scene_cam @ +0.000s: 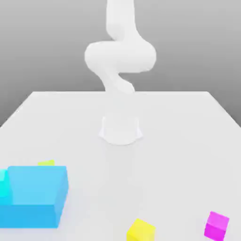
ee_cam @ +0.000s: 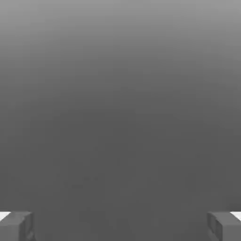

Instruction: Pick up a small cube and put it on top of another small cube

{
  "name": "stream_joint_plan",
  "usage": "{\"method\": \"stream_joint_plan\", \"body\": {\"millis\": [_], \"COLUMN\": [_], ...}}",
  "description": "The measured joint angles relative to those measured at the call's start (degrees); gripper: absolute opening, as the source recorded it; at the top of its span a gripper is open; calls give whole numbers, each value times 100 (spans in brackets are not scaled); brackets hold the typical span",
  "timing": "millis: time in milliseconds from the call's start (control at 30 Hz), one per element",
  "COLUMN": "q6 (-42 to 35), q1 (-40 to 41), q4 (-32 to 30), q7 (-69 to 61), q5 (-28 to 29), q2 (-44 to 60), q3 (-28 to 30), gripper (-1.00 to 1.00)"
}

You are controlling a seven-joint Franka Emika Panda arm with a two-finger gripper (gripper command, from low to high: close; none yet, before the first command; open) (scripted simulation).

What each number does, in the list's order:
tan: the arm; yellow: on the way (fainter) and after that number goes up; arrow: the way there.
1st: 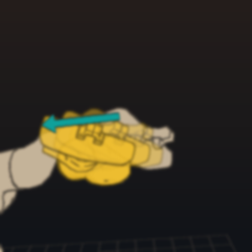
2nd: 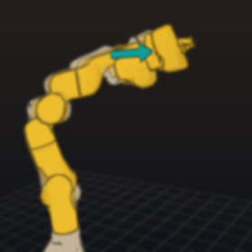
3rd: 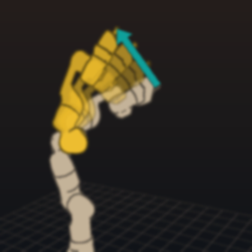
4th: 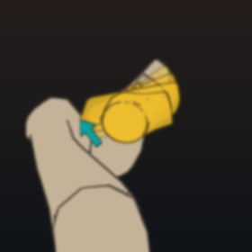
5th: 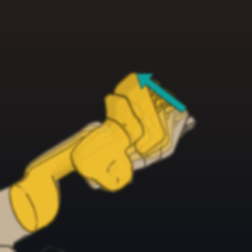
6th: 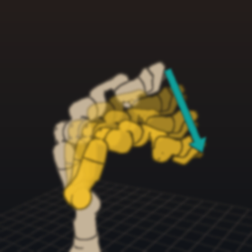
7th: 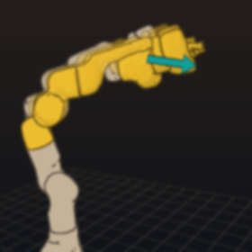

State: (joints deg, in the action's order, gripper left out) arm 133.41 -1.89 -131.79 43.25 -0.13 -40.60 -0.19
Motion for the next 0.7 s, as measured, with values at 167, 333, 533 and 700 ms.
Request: {"method": "stream_joint_plan", "body": {"millis": [167,333,533,700], "q6": [334,657,1044,1367], "q1": [-366,-684,-981,-1326], "q4": [-1,-2,-3,-4], "q7": [-533,-1046,-1621,-2017], "q5": [-31,-58,-32,105], "q2": [1073,2112,3358,4399], "q3": [-63,-169,-387,-541], "gripper": [0,0,0,0]}}
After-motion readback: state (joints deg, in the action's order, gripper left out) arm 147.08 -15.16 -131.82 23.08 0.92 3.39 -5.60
